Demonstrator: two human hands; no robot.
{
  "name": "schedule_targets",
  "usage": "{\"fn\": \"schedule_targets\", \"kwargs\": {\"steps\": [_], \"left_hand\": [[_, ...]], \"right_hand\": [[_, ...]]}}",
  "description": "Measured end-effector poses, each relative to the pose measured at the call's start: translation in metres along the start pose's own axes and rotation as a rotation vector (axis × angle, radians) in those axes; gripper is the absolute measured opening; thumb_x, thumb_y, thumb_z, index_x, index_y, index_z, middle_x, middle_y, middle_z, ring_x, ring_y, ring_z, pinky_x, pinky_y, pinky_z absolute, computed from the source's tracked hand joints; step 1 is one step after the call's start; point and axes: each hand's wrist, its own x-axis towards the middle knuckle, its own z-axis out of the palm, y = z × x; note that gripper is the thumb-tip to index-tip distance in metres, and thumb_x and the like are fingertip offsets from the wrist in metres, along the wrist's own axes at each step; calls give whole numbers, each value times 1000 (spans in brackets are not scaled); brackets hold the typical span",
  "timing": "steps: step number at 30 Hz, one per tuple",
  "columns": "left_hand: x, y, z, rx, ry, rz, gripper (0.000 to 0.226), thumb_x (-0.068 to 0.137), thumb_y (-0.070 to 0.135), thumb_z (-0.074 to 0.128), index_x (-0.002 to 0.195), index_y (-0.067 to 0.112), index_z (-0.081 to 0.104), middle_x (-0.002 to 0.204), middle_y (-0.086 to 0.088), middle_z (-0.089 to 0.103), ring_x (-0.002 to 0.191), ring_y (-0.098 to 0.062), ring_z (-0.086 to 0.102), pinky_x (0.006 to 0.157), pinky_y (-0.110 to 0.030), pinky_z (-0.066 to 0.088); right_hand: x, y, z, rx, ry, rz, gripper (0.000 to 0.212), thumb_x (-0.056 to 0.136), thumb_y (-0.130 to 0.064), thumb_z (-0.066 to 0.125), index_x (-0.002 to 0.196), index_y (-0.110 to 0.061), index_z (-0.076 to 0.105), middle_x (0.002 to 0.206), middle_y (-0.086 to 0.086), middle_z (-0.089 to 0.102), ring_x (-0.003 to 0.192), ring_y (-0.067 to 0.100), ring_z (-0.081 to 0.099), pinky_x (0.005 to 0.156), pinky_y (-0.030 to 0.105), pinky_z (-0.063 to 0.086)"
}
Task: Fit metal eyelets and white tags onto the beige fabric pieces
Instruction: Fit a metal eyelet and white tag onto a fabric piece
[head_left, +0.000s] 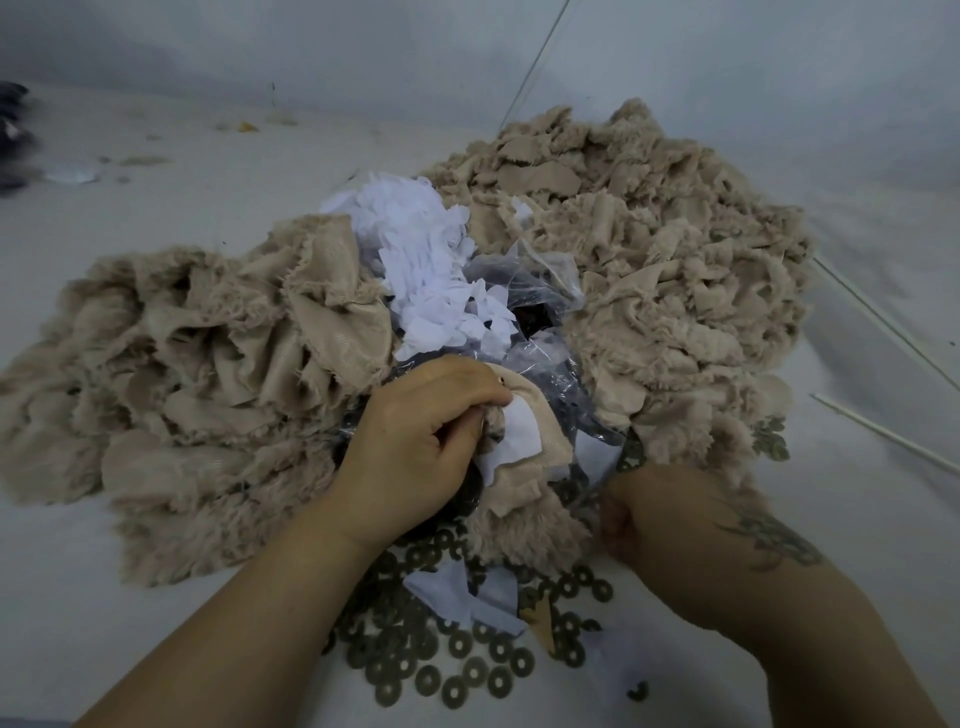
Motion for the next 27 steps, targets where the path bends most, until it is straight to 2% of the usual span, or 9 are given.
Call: {"fn": "schedule_targets", "kwargs": {"steps": [4,6,8,11,14,16,19,24,27], "left_hand": [[-3,-3,4,-8,-18,-2,21,86,-9,60,99,0,74,106,-3,70,105,-11,64,95,-22,49],[-4,-3,5,-11,-29,16,22,85,-10,61,99,0,74,105,-7,71,105,-13,65,95,-22,49],[-4,-3,6,-16,-40,29,21,86,-9,60,99,0,74,106,-8,71,106,-14,65,95,-23,50],[-3,-1,7,-31,-49,36,19,90,-5,58,100,1,74,108,-7,71,108,-12,64,95,-24,50],[-4,-1,7,-30,-34,35,19,91,-2,57,101,0,74,108,-8,71,107,-13,65,96,-23,49],[-6,-2,7,-28,-28,25,18,91,-3,59,100,0,74,106,-9,72,105,-16,66,95,-26,51],[-6,-1,8,-7,-22,19,18,89,-6,62,100,1,75,105,-8,72,102,-16,67,93,-26,52],[-2,5,9,5,19,-19,18,87,-3,65,100,3,75,104,-6,73,100,-10,66,94,-18,48],[-2,6,8,-28,56,-57,17,85,-3,67,98,3,76,102,-3,73,97,-9,67,89,-19,51]], "right_hand": [[-1,-9,-30,218,210,0,19,93,-20,61,79,-32,60,86,-12,59,77,4,57,66,13,47],[10,-15,-34,552,436,-48,18,91,-17,65,79,-31,62,74,-9,62,67,5,59,61,15,48],[26,-24,-33,888,516,-91,17,90,-11,68,84,-26,68,70,-4,67,64,11,65,62,27,56],[47,-35,-24,1297,402,-147,14,91,-3,67,87,-15,73,64,-4,70,57,4,63,57,18,53],[58,-34,-14,1514,220,-144,11,86,-5,70,90,-14,75,79,4,77,70,12,69,71,24,60],[60,-30,-7,1526,191,-141,10,86,-6,70,91,-13,76,82,9,77,75,17,70,75,26,61],[61,-28,-2,1411,347,-162,6,87,-6,71,89,-8,77,71,4,76,63,9,68,61,17,56],[59,-30,1,1298,506,-300,14,89,-2,68,94,-10,78,86,-4,78,83,8,74,73,16,55],[59,-30,4,1236,553,-315,13,89,-3,68,95,-10,78,91,-3,78,88,9,73,80,22,58]]}}
